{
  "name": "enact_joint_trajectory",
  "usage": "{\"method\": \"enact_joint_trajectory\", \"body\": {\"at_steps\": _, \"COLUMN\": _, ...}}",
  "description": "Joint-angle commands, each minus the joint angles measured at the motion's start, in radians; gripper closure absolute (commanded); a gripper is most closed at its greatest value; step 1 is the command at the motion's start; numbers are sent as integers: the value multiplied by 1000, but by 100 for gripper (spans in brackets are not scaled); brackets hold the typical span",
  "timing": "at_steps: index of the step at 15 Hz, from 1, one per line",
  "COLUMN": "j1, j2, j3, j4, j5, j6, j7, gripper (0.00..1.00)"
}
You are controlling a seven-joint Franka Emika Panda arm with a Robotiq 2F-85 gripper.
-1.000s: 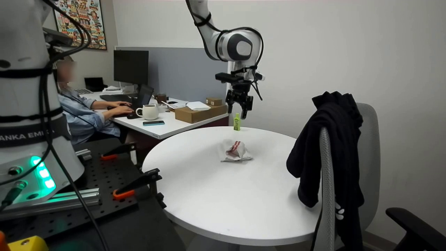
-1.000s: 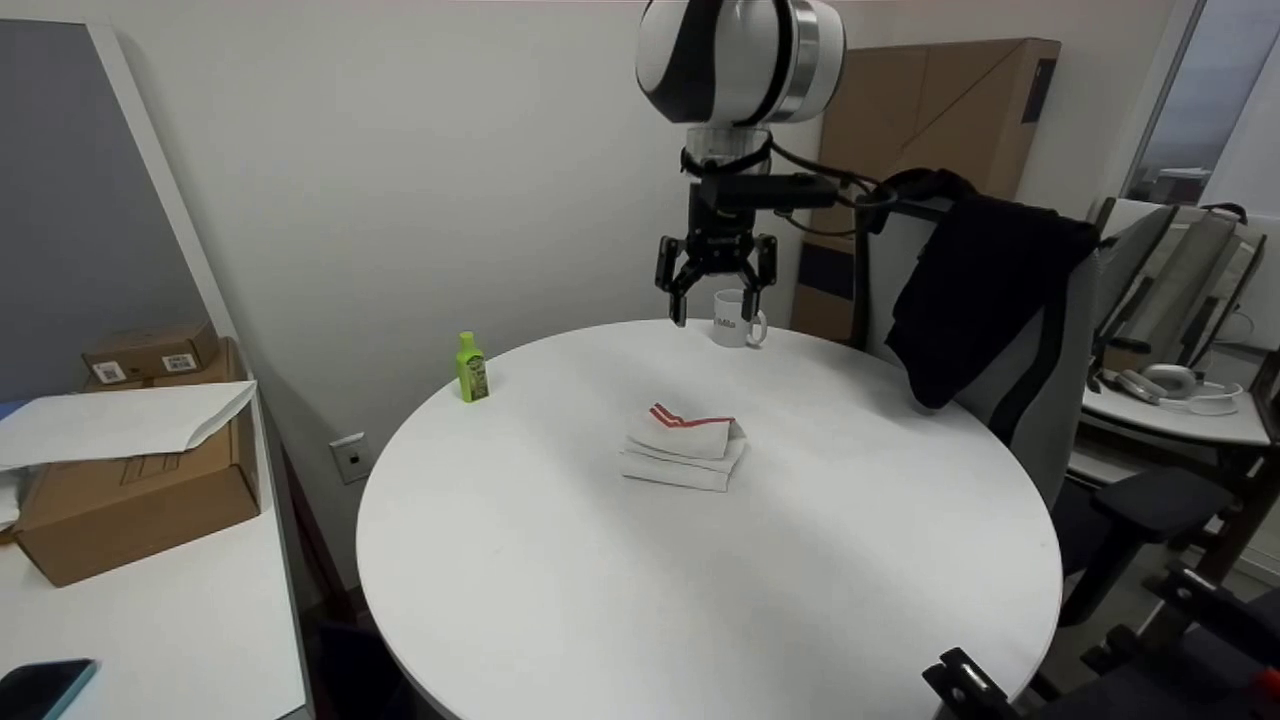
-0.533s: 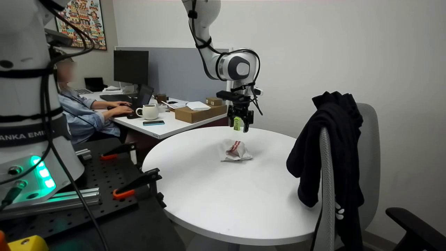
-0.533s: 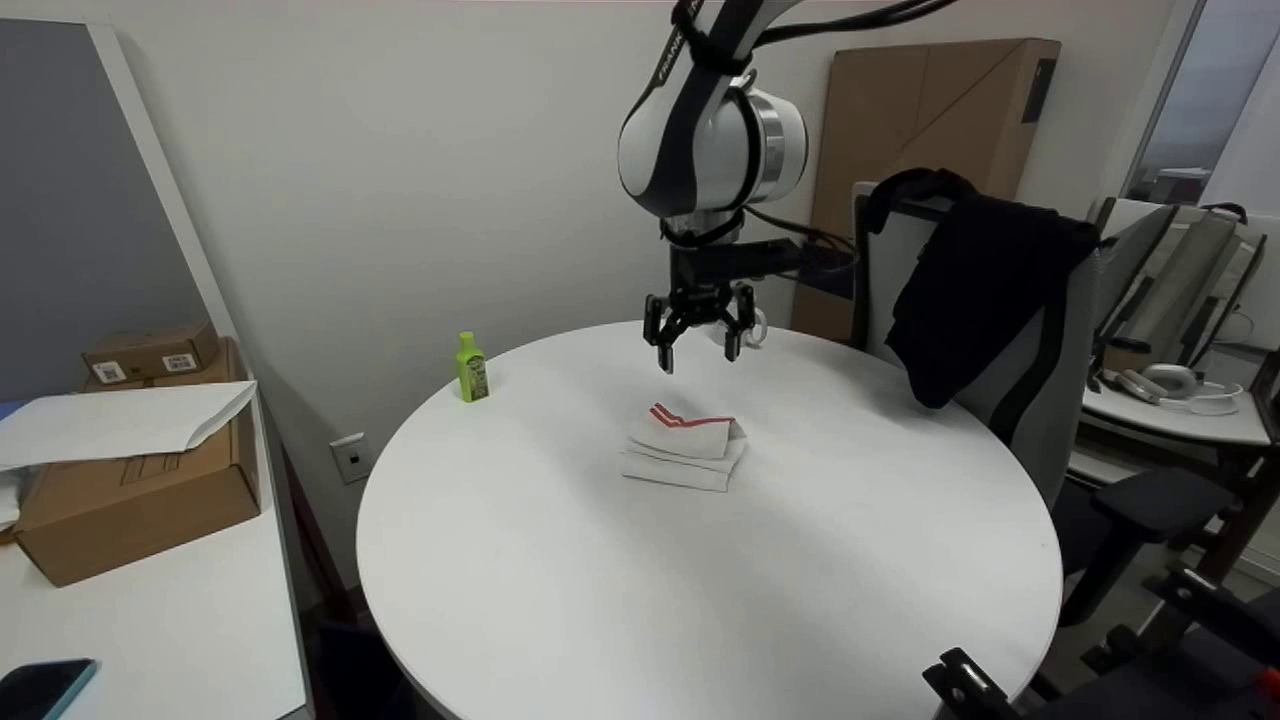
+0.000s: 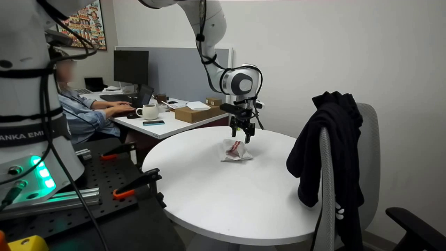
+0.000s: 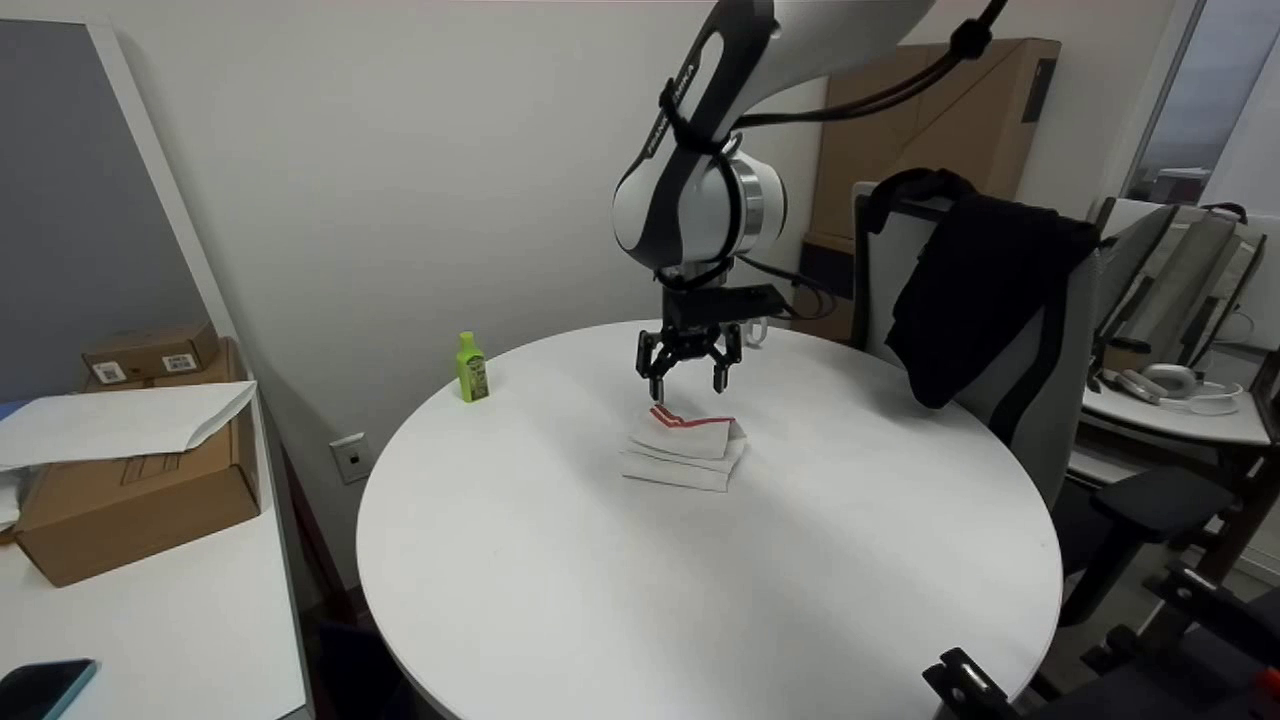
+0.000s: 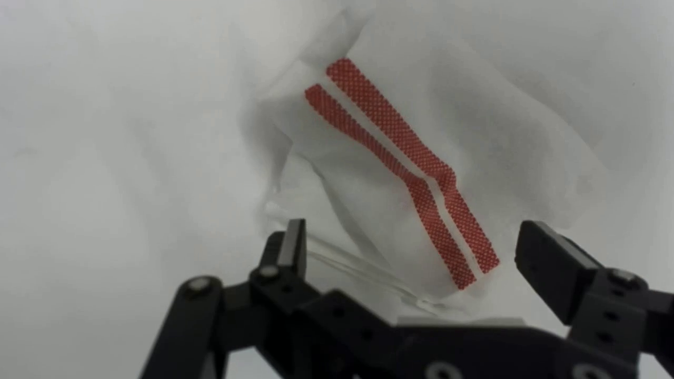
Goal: Use the towel to wipe the table then unfold it.
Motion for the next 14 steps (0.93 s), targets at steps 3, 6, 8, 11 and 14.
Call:
{"method": "enact_joint_trajectory", "body": {"at_steps": 3, "j1": 3, "j2": 146, "j3": 6, "j4": 142, "j5": 10, "j6": -25, "j7": 2, "gripper": 0}}
{"method": "enact_joint_trajectory", "body": {"at_steps": 6, "j1": 6, "j2": 186, "j3": 6, "j4": 165, "j5": 7, "j6": -28, "j7": 2, "gripper": 15}}
{"method": "enact_joint_trajectory", "body": {"at_steps": 8, "j1": 5, "j2": 200, "j3": 9, "j4": 174, "j5": 8, "j6": -27, "j7": -1, "gripper": 33}}
{"method": "enact_joint_trajectory", "body": {"at_steps": 11, "j1": 6, "j2": 194, "j3": 10, "j4": 177, "j5": 7, "j6": -31, "j7": -4, "gripper": 57}}
{"method": "enact_joint_trajectory", "body": {"at_steps": 14, "j1": 3, "j2": 178, "j3": 16, "j4": 162, "j5": 8, "j6": -30, "j7": -13, "gripper": 79}}
